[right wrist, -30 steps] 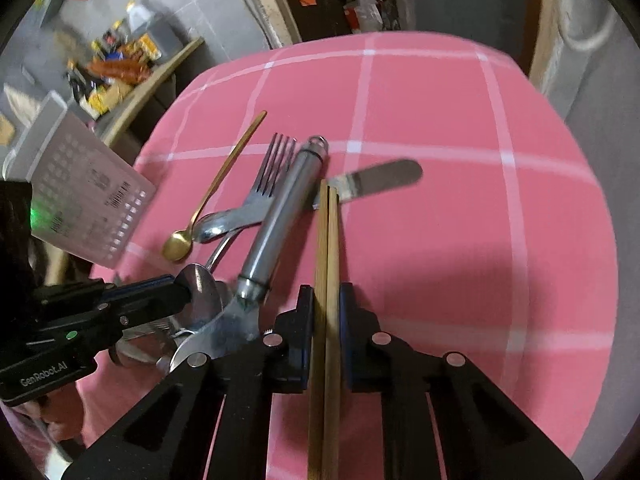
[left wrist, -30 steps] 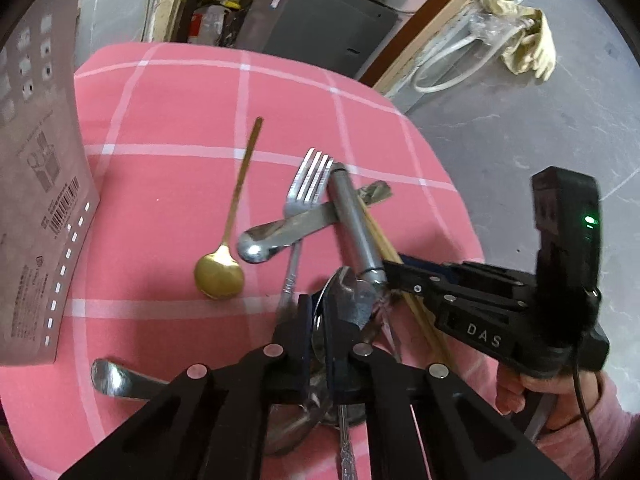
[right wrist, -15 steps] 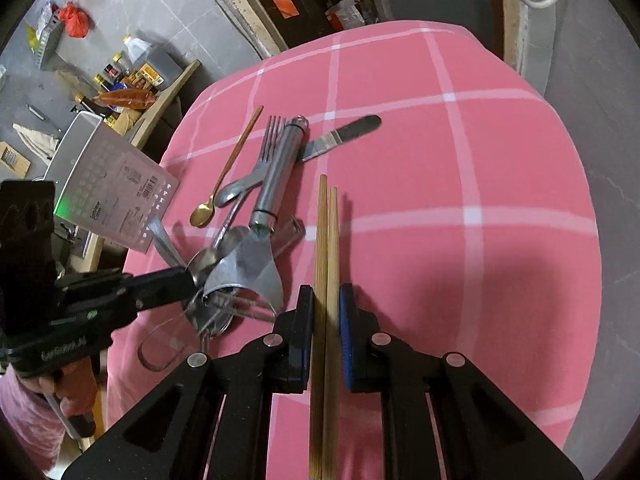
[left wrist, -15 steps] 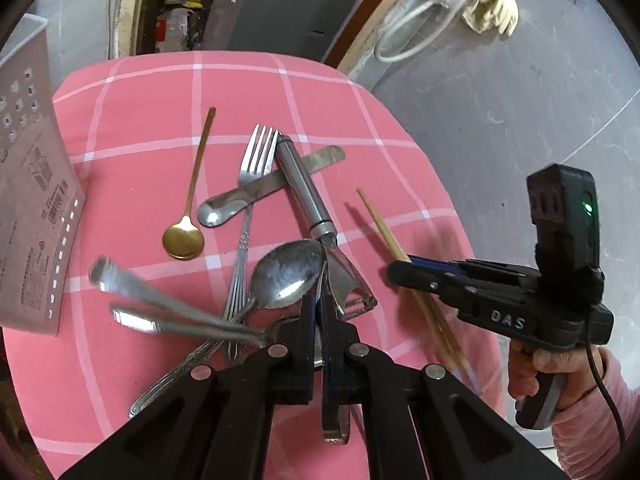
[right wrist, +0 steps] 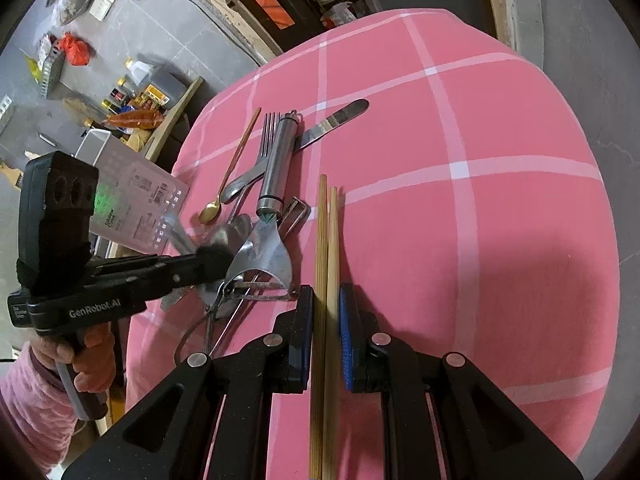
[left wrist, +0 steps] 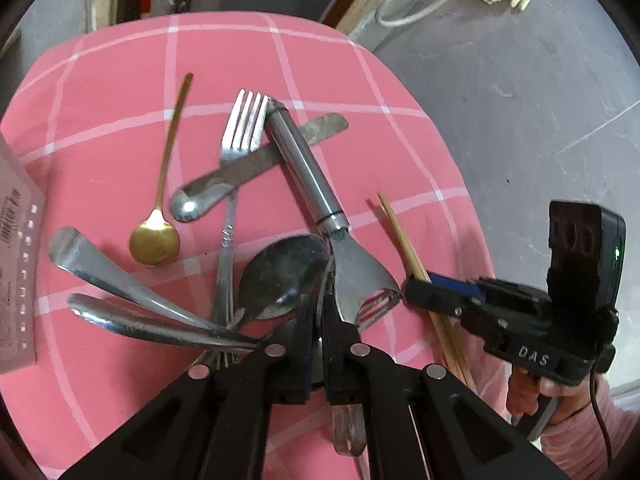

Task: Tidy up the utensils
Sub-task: 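Close the right gripper on the pair of wooden chopsticks, then carry the chopsticks with the right gripper and drop them into the white holder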

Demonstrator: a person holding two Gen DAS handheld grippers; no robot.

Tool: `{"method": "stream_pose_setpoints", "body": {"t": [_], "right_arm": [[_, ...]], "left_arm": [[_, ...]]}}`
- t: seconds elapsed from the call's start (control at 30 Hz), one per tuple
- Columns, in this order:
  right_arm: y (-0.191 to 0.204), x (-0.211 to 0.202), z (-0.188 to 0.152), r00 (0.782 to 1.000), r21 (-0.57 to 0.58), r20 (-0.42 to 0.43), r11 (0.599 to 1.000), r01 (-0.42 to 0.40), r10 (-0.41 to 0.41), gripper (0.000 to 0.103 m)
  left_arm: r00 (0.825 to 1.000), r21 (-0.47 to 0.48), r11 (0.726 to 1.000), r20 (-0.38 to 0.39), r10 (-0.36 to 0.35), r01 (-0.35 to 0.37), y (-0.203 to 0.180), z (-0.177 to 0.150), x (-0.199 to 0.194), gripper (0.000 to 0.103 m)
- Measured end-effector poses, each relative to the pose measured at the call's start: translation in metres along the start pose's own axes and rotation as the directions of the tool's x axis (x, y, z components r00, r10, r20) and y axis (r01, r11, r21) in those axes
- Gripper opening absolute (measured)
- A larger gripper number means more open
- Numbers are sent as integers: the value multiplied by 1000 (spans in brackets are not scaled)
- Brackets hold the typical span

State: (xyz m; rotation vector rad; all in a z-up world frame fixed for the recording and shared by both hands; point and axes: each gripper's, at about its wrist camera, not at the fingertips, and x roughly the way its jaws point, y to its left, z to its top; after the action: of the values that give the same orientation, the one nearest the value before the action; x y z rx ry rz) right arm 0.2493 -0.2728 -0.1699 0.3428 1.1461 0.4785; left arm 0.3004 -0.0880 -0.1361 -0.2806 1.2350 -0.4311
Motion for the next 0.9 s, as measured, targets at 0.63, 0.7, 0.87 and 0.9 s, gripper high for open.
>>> {"method": "stream_pose_setpoints", "body": {"t": [0.63, 0.7, 0.87, 0.9], "right_arm": [[46, -84, 2, 924, -47, 358, 990, -130, 138, 11], [59, -92, 11, 897, -79, 405, 984, -157, 176, 11], [107, -100, 44, 810, -183, 514, 958, -220, 284, 11], [119, -100, 52, 792, -205, 529, 952, -228, 304, 11]], "left_arm": [[867, -20, 989, 479, 136, -144, -21, -43, -145, 3], [838, -41, 989, 526, 142, -142, -19, -40, -164, 3], [739, -93, 981, 647, 188, -169, -2, -27, -221, 3], [717, -105, 978, 666, 204, -181, 2, -24, -230, 3]]}}
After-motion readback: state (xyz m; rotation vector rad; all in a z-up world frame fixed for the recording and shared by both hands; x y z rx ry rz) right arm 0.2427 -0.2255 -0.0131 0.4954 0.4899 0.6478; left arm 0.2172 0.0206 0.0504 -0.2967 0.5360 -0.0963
